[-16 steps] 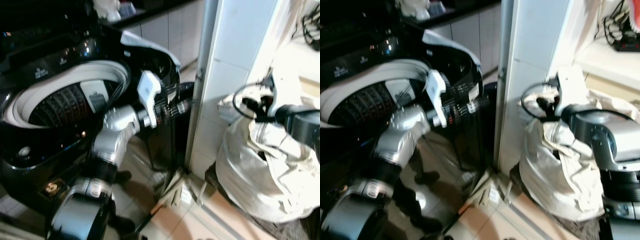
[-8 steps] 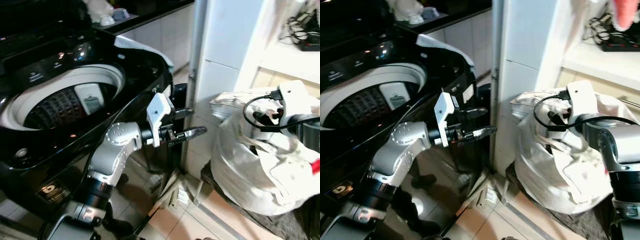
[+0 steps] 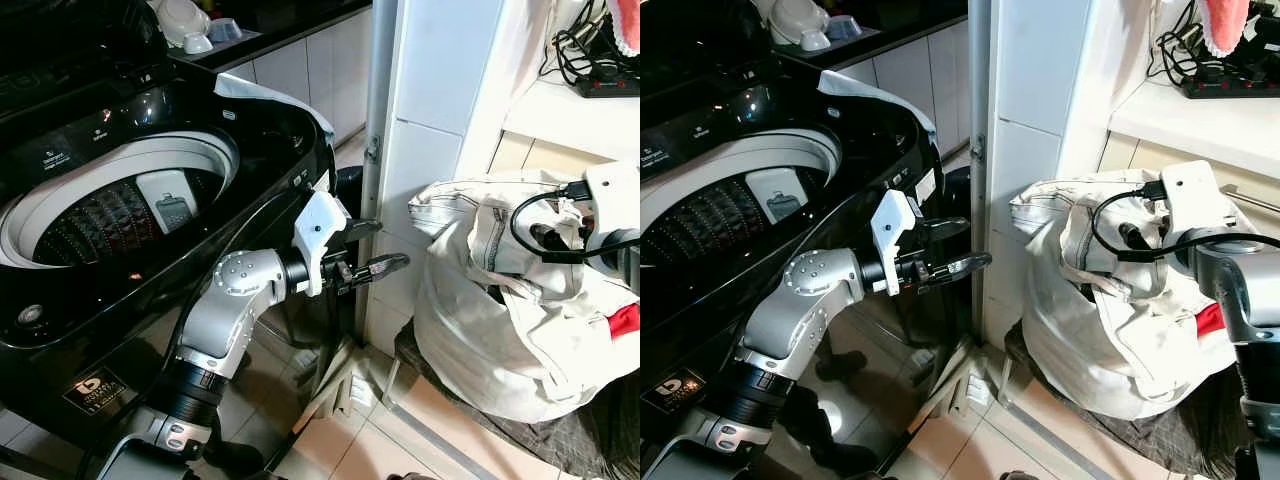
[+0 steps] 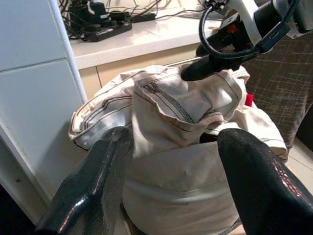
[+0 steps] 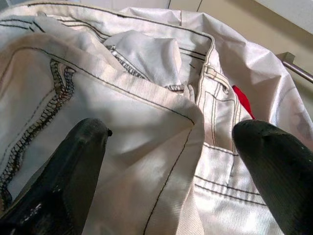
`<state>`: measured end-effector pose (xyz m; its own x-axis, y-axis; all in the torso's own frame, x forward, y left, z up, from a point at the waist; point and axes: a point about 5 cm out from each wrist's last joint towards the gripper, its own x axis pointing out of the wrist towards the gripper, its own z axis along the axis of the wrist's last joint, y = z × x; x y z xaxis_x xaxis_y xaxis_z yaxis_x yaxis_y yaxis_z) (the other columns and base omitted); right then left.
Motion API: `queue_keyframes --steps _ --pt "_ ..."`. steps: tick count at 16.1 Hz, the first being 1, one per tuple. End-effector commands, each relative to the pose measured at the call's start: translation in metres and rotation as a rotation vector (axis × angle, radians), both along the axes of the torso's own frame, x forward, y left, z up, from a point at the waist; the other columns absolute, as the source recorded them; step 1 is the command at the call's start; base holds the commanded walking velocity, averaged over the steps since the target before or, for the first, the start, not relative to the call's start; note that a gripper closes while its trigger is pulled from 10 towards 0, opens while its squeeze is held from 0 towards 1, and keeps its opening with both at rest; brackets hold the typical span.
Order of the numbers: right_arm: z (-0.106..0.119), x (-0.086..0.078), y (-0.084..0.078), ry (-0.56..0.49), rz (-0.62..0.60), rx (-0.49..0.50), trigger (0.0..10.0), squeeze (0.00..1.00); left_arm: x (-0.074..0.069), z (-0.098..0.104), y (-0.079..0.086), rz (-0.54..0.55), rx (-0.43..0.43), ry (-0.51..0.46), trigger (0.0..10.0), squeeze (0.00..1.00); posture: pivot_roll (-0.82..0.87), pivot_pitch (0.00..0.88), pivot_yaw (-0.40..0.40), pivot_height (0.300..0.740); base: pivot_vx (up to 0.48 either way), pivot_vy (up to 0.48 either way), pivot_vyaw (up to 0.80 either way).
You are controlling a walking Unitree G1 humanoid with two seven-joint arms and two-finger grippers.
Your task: Clothes washing
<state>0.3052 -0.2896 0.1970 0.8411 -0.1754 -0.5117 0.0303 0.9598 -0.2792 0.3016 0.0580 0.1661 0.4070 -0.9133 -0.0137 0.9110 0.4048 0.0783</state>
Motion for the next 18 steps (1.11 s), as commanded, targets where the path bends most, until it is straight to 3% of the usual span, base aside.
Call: queue_keyframes --steps 1,7,8,9,18 --pt "0.003 0.000 -0.005 -0.005 -0.010 0.022 10.0 0.03 -0.001 0.000 0.002 0.011 0.022 -0.009 10.0 0.00 -0.13 0.000 0.076 0.740 0.000 0.000 0.00" --pt "-0.018 -0.003 -0.004 0.045 -0.052 0.192 10.0 0.00 -0.007 0.001 0.000 -0.044 0.022 -0.005 10.0 0.00 -0.13 0.000 0.074 0.740 0.000 0.000 0.00" --pt "-0.021 -0.004 -0.005 0.049 -0.061 0.214 7.0 0.00 -0.008 0.002 0.000 -0.053 0.021 -0.003 10.0 0.00 -0.13 0.000 0.074 0.740 0.000 0.000 0.00" --pt "-0.024 -0.005 -0.005 0.054 -0.063 0.230 0.0 0.00 -0.008 0.002 0.000 -0.054 0.024 -0.003 10.0 0.00 -0.13 0.000 0.074 0.740 0.000 0.000 0.00" --pt "-0.031 -0.008 -0.001 0.058 -0.062 0.332 0.0 0.00 -0.008 0.002 0.001 -0.060 0.037 0.003 10.0 0.00 -0.13 0.000 0.076 0.740 0.000 0.000 0.00"
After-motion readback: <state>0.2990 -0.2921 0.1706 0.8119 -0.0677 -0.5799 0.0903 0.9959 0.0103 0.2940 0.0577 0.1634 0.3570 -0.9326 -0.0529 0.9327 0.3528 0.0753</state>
